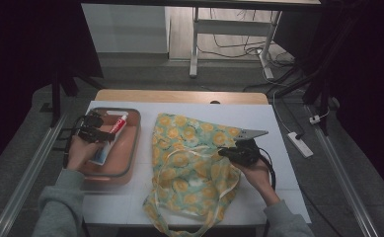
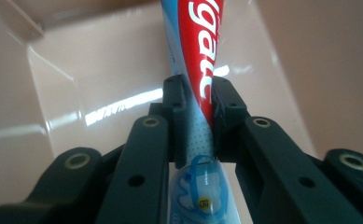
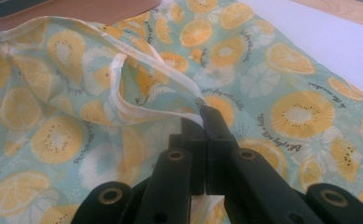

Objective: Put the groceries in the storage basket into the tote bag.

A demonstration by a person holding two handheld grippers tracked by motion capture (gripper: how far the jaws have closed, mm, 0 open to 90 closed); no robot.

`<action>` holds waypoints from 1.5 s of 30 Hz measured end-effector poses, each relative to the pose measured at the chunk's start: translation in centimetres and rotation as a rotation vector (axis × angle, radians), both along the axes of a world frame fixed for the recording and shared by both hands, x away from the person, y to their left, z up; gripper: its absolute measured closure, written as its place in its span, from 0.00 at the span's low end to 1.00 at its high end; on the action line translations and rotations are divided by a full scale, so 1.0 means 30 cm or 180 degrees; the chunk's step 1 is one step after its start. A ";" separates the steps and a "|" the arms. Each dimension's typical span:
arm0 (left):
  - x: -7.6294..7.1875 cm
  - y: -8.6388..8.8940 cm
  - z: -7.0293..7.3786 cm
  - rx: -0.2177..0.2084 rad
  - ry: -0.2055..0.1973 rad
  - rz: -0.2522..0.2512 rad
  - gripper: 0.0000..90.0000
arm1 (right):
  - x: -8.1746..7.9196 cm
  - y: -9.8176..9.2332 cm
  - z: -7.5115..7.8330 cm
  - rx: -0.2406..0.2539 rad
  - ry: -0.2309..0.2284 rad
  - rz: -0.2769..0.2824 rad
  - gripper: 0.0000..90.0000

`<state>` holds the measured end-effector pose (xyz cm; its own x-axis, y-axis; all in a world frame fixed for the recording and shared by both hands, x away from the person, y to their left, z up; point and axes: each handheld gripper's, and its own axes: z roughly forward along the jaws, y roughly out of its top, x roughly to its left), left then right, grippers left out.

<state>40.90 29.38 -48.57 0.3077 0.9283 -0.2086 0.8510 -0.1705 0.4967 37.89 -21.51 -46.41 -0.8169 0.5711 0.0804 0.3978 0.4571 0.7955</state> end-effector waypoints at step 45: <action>-0.248 -0.285 0.273 -0.1230 -0.0970 -0.1579 0.87 | 0.004 0.030 0.011 0.0013 -0.0087 0.0010 0.99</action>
<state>33.45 20.83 -40.38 0.7733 0.5398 -0.3326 0.5316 -0.2660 0.8042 38.02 -20.60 -46.09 -0.8207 0.5682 0.0603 0.3744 0.4552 0.8079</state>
